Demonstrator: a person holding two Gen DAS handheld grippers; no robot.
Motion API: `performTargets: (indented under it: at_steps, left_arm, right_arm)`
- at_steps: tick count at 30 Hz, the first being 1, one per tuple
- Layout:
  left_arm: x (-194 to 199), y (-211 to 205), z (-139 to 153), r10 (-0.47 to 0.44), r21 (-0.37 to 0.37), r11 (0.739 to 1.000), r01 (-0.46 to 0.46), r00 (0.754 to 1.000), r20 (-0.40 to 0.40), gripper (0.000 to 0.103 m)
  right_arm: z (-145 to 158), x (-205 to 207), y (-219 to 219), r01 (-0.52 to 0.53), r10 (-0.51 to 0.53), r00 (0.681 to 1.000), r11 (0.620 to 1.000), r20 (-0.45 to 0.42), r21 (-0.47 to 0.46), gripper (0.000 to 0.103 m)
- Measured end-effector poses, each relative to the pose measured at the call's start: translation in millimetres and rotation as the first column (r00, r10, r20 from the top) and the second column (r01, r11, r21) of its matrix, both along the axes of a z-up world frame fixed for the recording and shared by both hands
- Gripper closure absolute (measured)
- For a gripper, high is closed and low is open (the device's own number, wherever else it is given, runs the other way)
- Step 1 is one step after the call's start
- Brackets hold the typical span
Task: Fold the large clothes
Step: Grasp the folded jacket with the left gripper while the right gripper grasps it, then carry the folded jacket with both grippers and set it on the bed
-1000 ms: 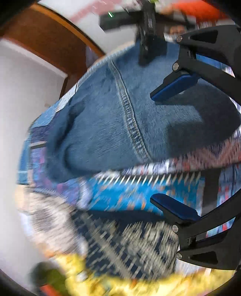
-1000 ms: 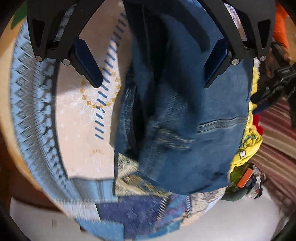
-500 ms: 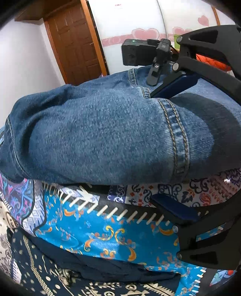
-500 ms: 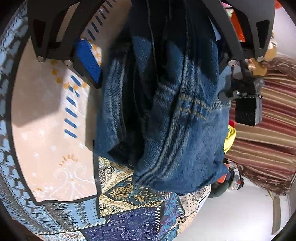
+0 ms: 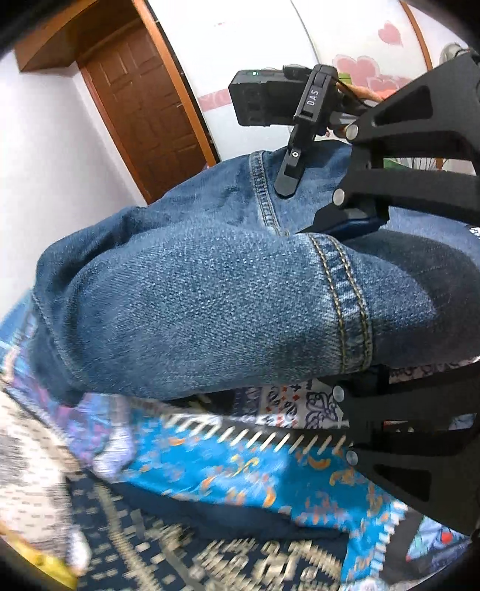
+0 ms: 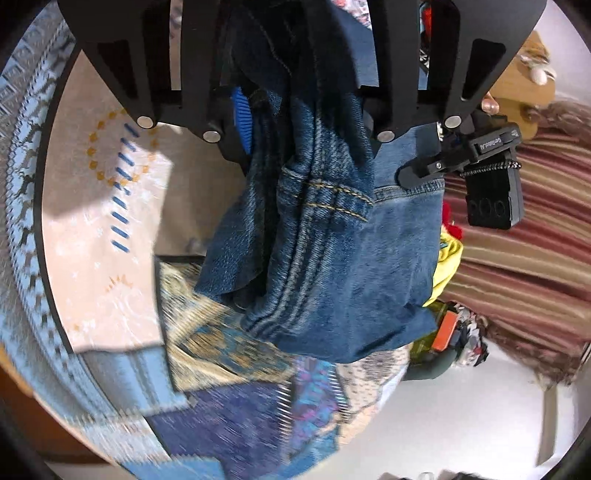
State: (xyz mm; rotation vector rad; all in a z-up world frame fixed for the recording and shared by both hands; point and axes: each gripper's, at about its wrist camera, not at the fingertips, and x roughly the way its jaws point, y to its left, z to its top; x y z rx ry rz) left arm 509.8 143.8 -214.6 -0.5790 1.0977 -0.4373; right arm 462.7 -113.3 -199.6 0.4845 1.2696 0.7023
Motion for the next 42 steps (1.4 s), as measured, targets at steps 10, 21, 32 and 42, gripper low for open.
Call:
performTargets:
  at_steps: [10,21,32,42]
  left_arm:
    - [-46,82,114,0.075,0.063,0.994,-0.092,0.97,0.232,0.053]
    - [-28,204,122,0.179,0.132,0.967,-0.219,0.949,0.259,0.053]
    - [12,282,-19,0.299,0.109,0.95,-0.294,0.953,-0.038,0.047]
    - [-15,258,-15,0.328,0.246,0.91,-0.335,0.942,0.07,0.024]
  right_arm:
    - [88,-4,72,-0.042,0.03,0.983,0.997,0.182,0.059,0.066]
    - [87,31,201,-0.116,0.09,0.964,0.989,0.252,0.094,0.066]
    - [-36,77,274,-0.149,0.149,0.987,0.989,0.054,-0.009,0.067]
    - [-26,54,263,-0.174,0.202,0.964,0.971,0.175,-0.162,0.055]
